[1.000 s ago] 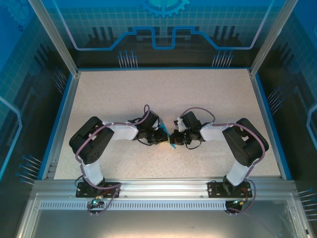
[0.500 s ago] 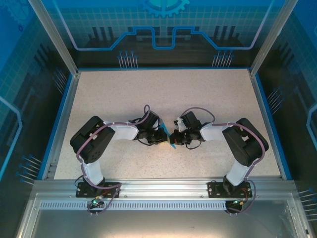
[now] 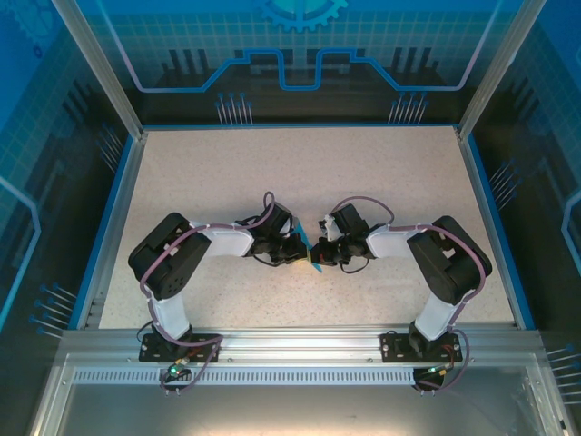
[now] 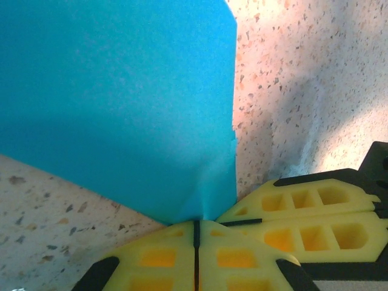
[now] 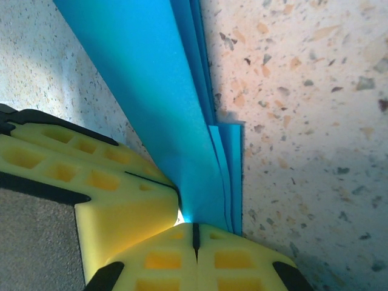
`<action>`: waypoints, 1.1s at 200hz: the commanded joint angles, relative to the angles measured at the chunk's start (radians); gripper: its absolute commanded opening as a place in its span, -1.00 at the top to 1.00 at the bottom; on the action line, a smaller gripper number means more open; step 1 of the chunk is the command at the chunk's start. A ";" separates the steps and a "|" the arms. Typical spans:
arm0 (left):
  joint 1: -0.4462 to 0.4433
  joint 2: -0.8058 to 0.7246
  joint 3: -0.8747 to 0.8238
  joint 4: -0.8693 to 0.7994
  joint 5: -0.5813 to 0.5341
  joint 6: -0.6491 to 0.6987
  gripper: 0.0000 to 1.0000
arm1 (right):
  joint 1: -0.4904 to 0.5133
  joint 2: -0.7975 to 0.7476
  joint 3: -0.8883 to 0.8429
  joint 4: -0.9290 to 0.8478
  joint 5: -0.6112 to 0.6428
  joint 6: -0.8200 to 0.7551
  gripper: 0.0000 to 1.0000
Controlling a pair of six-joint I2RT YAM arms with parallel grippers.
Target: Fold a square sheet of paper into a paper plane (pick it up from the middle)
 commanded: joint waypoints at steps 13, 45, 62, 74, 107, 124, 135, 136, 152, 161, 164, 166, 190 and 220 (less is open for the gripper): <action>-0.007 -0.071 -0.018 0.062 -0.067 0.000 0.81 | 0.013 0.110 -0.073 -0.178 0.128 -0.007 1.00; -0.008 -0.073 -0.022 0.074 -0.063 -0.009 0.75 | 0.014 0.106 -0.076 -0.180 0.130 -0.005 1.00; -0.007 -0.055 -0.013 0.081 -0.057 -0.013 0.75 | 0.012 0.104 -0.079 -0.179 0.130 -0.005 1.00; -0.007 -0.049 -0.011 0.086 -0.055 -0.017 0.75 | 0.013 0.104 -0.078 -0.179 0.130 -0.005 1.00; -0.007 -0.032 -0.010 0.081 -0.052 -0.017 0.73 | 0.013 0.105 -0.076 -0.180 0.130 -0.003 1.00; -0.007 -0.035 -0.018 0.080 -0.062 -0.016 0.72 | 0.015 0.104 -0.076 -0.180 0.130 -0.002 1.00; -0.007 -0.028 -0.017 0.083 -0.057 -0.016 0.71 | 0.016 0.105 -0.076 -0.180 0.130 -0.002 1.00; -0.007 -0.026 -0.016 0.083 -0.056 -0.016 0.71 | 0.016 0.105 -0.076 -0.181 0.131 -0.002 1.00; -0.007 -0.006 -0.011 0.084 -0.047 -0.020 0.75 | 0.015 0.104 -0.075 -0.182 0.131 -0.002 1.00; -0.007 0.003 -0.011 0.084 -0.047 -0.021 0.77 | 0.015 0.105 -0.075 -0.182 0.131 -0.002 1.00; -0.007 0.006 -0.010 0.084 -0.047 -0.021 0.77 | 0.014 0.106 -0.075 -0.183 0.132 -0.002 1.00; -0.007 0.007 -0.011 0.083 -0.047 -0.021 0.77 | 0.015 0.106 -0.075 -0.182 0.132 -0.002 1.00; -0.006 0.028 -0.006 0.071 -0.055 -0.020 0.80 | 0.016 0.105 -0.075 -0.183 0.133 0.000 1.00; -0.005 0.036 0.007 0.030 -0.093 0.004 0.81 | 0.017 0.108 -0.075 -0.194 0.140 -0.006 1.00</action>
